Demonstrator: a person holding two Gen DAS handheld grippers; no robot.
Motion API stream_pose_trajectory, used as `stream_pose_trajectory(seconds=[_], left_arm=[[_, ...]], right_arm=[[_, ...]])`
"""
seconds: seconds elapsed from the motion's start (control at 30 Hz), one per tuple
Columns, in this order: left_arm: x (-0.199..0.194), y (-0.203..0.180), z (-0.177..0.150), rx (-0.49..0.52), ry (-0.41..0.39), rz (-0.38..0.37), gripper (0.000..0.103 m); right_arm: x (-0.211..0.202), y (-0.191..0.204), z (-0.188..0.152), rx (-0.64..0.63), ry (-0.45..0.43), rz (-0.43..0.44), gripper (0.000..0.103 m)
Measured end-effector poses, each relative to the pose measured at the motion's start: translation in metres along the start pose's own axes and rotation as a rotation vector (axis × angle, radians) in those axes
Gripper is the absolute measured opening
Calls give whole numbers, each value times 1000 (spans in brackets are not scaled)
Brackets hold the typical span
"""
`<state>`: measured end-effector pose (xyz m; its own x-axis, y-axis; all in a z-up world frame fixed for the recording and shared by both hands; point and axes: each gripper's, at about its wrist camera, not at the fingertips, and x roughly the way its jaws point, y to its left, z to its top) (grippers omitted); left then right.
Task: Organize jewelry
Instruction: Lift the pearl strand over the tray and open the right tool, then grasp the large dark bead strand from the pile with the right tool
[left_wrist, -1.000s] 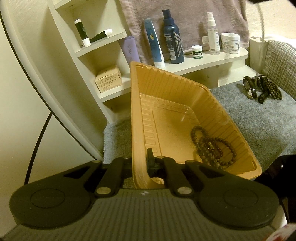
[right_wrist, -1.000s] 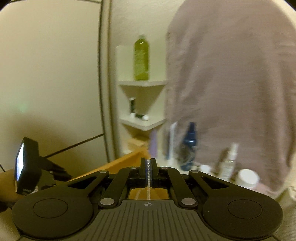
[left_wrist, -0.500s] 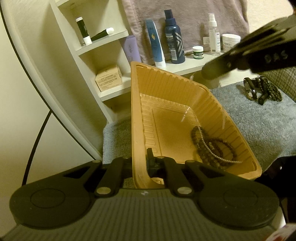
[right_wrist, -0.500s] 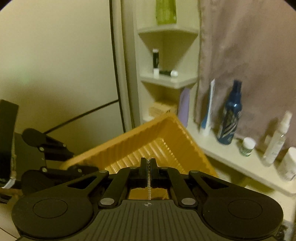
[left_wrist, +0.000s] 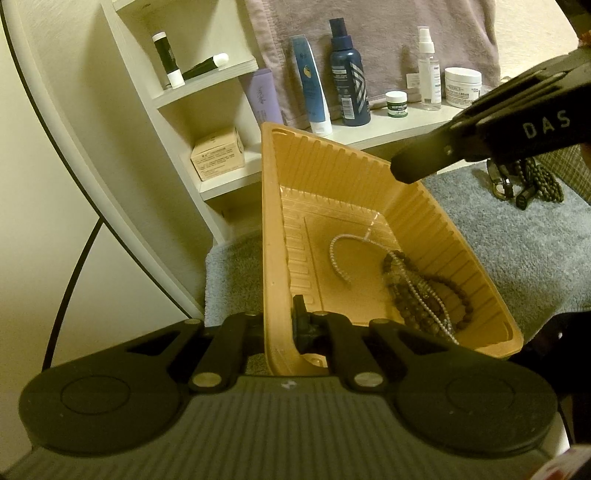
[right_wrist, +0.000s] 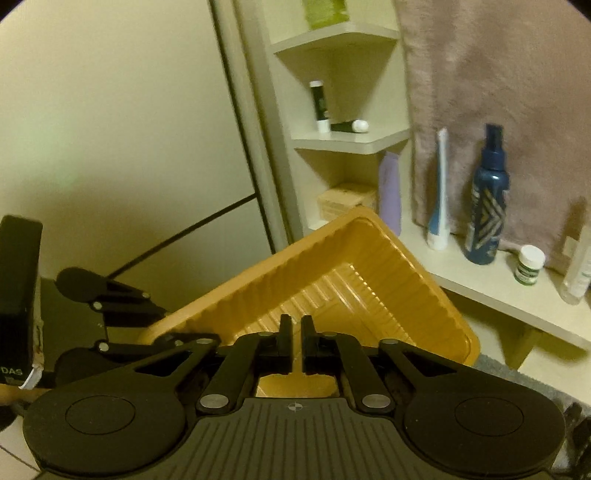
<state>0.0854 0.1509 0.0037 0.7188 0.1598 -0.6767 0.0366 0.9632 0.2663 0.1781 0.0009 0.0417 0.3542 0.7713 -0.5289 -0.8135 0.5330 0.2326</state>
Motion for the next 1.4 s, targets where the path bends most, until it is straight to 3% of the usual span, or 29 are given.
stream_pose_trajectory(seconds=[0.07,0.33,0.5,0.67,0.87,1.03,1.27,1.4], left_arm=[[0,0,0,0,0,1,5],[0,0,0,3,1,1,5],[0,0,-1,3,0,3,5],[-1,-1,-1,7,0,6,5],[0,-2,-1,8,1,8,5],[0,-3,1,13,5,13,5],[-2,-5,2,13,8,18,5],[-2,-5,3,15,10,19,5]], right_arm=[[-7,-3,-2,11,-17,-11,33],[-48,-27,-30,102,-60,-113,36],[-75,-64,-68,217,-55,-268,37],[-104,-94,-110,273,-42,-484,38],[-119,-122,-152,312,-17,-635,38],[-120,-138,-166,316,-20,-669,38],[-102,-148,-164,221,13,-679,37],[-87,-157,-162,185,54,-688,27]])
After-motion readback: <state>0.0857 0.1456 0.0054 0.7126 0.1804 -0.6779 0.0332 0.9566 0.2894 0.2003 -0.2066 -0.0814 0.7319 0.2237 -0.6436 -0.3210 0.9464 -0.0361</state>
